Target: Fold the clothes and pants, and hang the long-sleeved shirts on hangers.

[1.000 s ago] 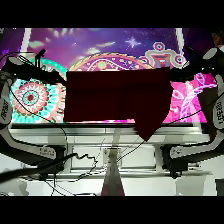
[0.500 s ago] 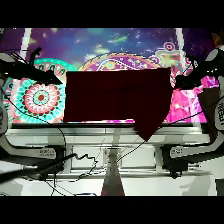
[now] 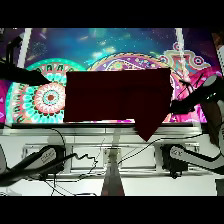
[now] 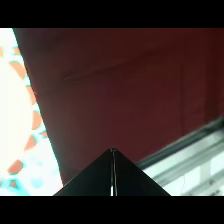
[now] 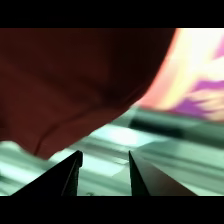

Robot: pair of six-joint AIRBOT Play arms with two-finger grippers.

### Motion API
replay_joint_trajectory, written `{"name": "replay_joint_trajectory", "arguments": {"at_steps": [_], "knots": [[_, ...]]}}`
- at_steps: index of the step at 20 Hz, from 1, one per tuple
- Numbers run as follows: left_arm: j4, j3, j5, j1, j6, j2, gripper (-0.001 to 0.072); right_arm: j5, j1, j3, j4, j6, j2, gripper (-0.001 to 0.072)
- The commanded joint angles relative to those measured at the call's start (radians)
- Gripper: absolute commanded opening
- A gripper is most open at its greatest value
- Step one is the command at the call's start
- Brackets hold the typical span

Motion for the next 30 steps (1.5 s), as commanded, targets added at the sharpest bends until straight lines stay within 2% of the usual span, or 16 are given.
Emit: {"name": "replay_joint_trajectory", "arguments": {"at_steps": [1,4,5,6,7,9,10,12,13,21,25,30], "knots": [[0.055,-0.148,0.154,0.002,-0.004,0.164,0.0011,-0.072,-0.004,-0.193,0.082,-0.035,0.037,0.0343],[0.120,-0.326,0.320,0.002,-0.008,0.301,0.0014,-0.170,-0.004,-0.241,0.100,-0.035,0.037,0.0343],[0.127,-0.375,0.323,0.002,-0.007,0.321,0.0073,-0.192,-0.004,-0.245,0.107,-0.035,0.037,0.0342],[0.134,-0.414,0.311,0.002,-0.007,0.326,0.0272,-0.212,-0.004,-0.250,0.117,-0.034,0.037,0.0342],[0.135,-0.458,0.309,0.002,-0.008,0.322,0.0418,-0.225,-0.003,-0.262,0.125,-0.035,0.037,0.0341],[0.133,-0.529,0.319,0.002,-0.011,0.303,0.0420,-0.262,-0.003,-0.286,0.133,-0.035,0.037,0.0327],[0.134,-0.552,0.321,0.002,-0.011,0.287,0.0420,-0.275,-0.003,-0.296,0.140,-0.035,0.037,0.0294],[0.137,-0.565,0.322,0.003,-0.010,0.245,0.0422,-0.277,-0.003,-0.298,0.161,-0.035,0.040,0.0082],[0.137,-0.565,0.324,0.010,-0.010,0.224,0.0421,-0.276,-0.003,-0.295,0.172,-0.037,0.051,0.0011],[0.130,-0.582,0.317,0.076,0.039,0.133,0.0421,-0.322,-0.003,-0.296,0.343,-0.065,0.369,0.0012],[0.070,-0.625,0.317,0.076,0.087,0.029,0.0420,-0.319,-0.003,-0.296,0.389,-0.065,0.391,0.0013],[0.072,-0.626,0.317,0.077,0.103,-0.106,0.0404,-0.320,-0.003,-0.295,0.389,-0.065,0.391,0.0013]]}}
